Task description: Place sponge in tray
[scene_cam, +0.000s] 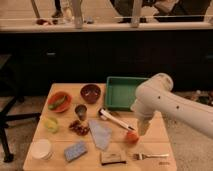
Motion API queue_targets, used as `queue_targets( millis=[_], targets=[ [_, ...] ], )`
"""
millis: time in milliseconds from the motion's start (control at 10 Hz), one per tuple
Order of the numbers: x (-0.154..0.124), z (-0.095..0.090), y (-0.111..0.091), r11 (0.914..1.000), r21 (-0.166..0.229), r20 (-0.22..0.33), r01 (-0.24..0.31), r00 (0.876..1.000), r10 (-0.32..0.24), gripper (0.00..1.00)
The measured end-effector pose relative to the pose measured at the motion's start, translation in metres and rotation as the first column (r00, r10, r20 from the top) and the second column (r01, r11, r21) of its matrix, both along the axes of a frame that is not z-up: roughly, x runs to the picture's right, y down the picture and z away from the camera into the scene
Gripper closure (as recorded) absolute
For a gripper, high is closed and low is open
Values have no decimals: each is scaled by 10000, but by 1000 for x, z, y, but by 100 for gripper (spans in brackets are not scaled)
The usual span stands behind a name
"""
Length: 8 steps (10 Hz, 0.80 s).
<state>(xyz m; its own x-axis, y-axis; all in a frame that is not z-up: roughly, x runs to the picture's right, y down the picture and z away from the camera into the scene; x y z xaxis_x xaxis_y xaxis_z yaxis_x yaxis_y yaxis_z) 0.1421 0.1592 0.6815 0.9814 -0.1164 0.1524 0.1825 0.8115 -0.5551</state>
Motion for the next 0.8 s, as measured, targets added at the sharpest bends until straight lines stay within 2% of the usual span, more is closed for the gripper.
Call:
queue_targets(
  millis=[300,800],
  targets=[
    [-43,3,22,9998,-158,271,132,9996,-128,20],
    [-44,3,24,9997,-181,251,136,9996,-131,20]
  ],
)
